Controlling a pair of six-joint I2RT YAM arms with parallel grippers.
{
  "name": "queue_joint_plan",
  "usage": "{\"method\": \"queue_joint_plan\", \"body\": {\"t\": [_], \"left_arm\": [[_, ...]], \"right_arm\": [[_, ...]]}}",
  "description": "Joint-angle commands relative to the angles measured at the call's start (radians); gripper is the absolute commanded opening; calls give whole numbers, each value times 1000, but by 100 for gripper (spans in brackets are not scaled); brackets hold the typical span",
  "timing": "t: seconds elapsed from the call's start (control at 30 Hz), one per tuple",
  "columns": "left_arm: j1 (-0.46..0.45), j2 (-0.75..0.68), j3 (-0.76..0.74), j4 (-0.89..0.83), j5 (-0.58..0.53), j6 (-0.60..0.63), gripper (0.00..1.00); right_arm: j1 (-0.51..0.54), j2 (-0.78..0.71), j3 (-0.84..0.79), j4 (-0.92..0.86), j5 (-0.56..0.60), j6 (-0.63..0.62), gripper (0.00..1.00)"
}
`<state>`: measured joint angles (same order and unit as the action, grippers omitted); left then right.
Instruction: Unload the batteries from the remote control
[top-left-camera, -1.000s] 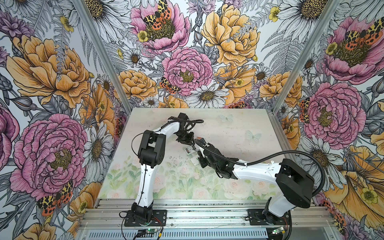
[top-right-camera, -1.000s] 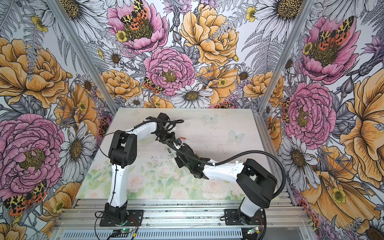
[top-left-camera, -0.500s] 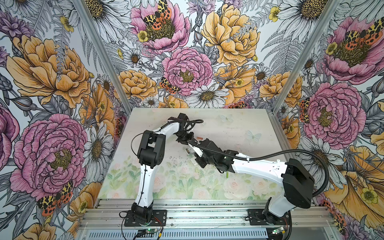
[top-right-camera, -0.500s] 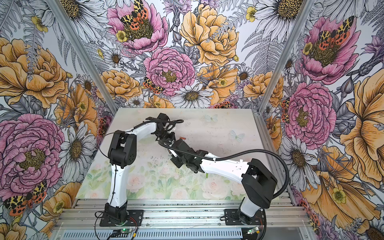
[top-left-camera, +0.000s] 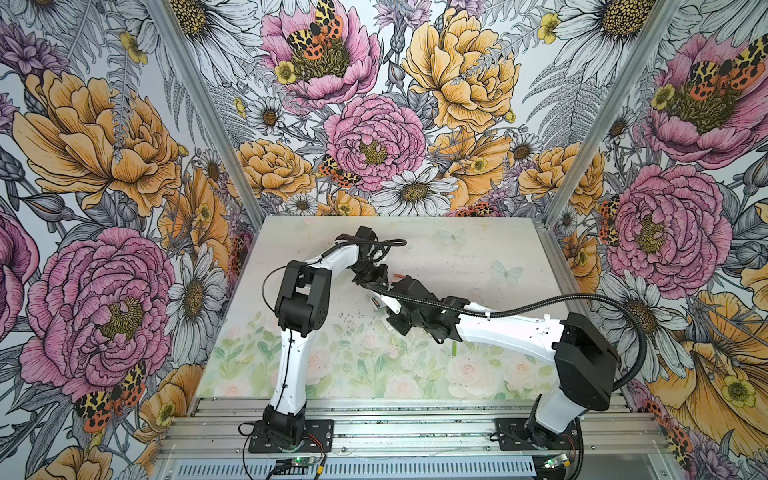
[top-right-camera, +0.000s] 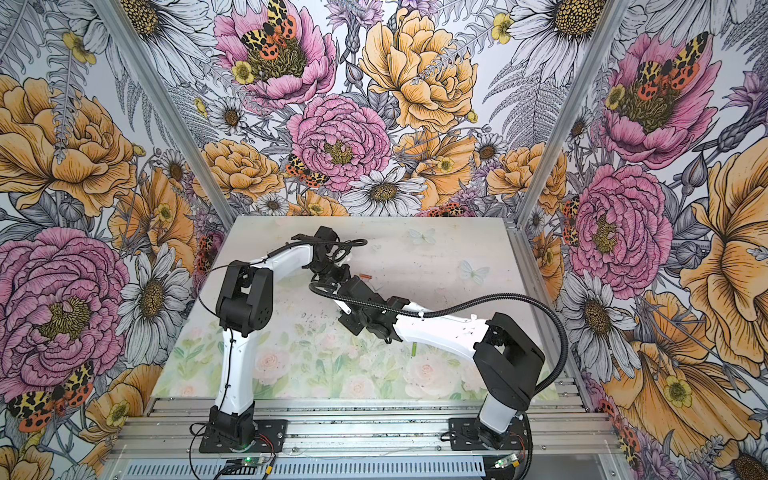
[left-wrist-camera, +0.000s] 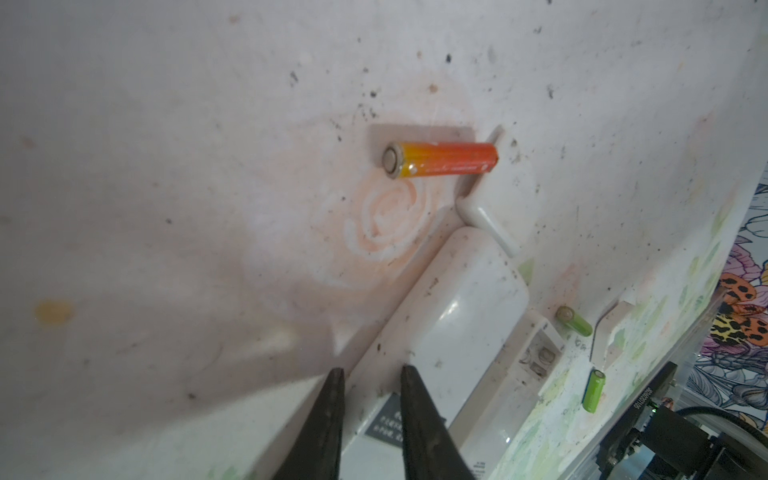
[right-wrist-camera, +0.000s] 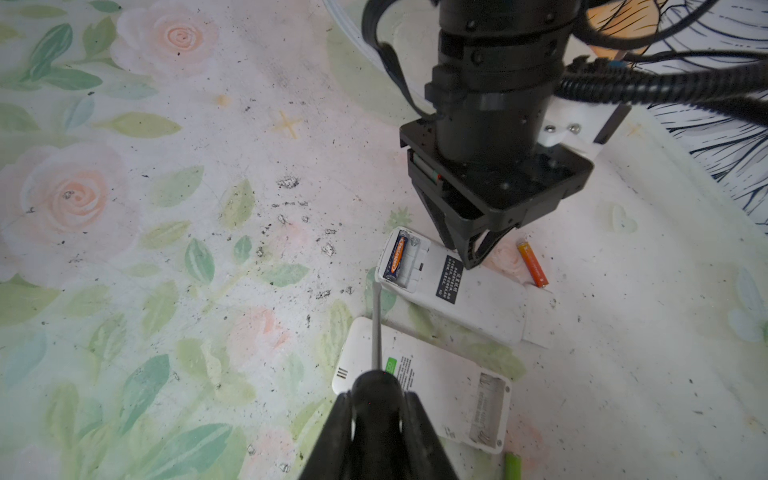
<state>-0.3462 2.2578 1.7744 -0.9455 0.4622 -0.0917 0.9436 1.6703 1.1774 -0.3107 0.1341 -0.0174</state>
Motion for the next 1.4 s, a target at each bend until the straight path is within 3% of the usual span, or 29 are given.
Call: {"method": "queue_joint_plan", "body": {"t": [0.0,1.37], "left_arm": [[3,-12,-10,-33,23,-1,25],[10,-12,-14,-33,27,6,25]], "right_arm": [[-7,21,36,8,23,-1,0],[-19,17,40,-57,33,28,0]]}}
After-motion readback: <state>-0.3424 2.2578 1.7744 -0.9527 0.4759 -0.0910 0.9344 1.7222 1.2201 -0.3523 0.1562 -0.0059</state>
